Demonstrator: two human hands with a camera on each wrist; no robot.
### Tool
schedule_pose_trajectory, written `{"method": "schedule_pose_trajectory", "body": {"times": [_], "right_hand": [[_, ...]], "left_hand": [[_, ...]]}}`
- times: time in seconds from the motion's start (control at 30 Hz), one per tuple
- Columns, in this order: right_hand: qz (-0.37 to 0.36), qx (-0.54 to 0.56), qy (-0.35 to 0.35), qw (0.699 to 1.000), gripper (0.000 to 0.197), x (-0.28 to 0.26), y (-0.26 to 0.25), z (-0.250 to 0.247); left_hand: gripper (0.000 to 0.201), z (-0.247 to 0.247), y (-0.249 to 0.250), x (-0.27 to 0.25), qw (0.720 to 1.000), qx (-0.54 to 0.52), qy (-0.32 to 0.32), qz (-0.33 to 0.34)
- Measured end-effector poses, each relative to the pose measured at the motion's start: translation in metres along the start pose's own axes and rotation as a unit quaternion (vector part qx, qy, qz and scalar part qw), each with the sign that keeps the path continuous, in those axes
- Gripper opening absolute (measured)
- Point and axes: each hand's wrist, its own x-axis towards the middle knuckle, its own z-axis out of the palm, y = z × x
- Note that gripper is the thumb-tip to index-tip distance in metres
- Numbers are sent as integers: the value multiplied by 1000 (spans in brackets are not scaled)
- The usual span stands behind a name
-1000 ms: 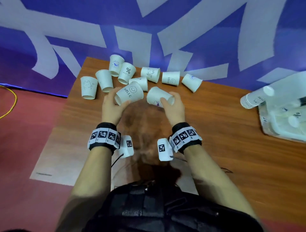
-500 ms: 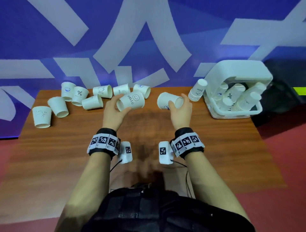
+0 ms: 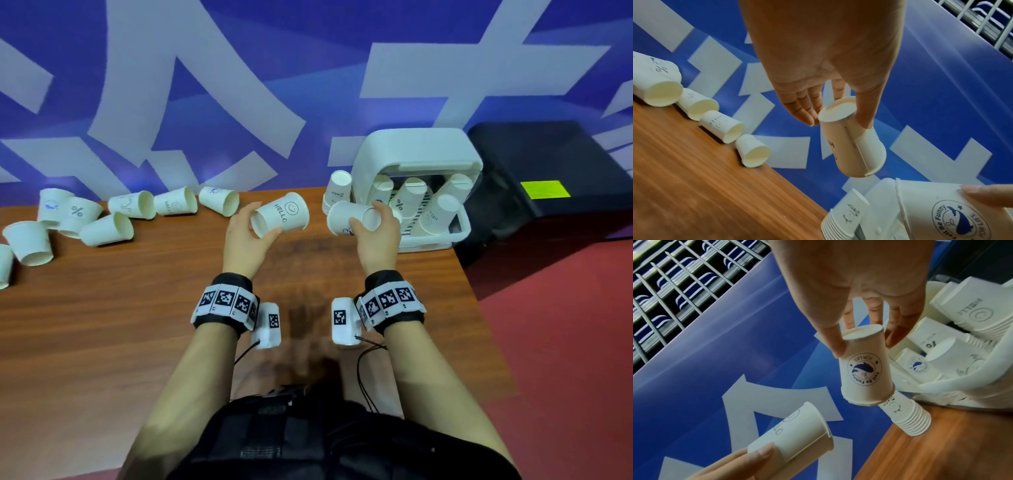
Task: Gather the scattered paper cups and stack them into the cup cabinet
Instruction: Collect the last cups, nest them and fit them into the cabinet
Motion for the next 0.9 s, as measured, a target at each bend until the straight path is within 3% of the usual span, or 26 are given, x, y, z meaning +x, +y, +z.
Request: {"method": "schedule_pose_trajectory", "body": {"times": [0.33, 0.63, 0.77, 0.9], "right_hand": [[-6, -49, 1, 999, 54, 62, 33, -56], [-28, -17, 29, 999, 55, 101, 48, -53], [-40, 2, 62, 997, 34, 114, 52, -45], [-101, -12, 75, 992, 25, 122, 59, -36]], "left_hand": [[63, 79, 32, 0, 1000, 5, 12, -16], [61, 101, 26, 11, 999, 25, 33, -15], [60, 102, 25, 20, 998, 26, 48, -26], [60, 104, 23, 28, 998, 35, 48, -20]]}}
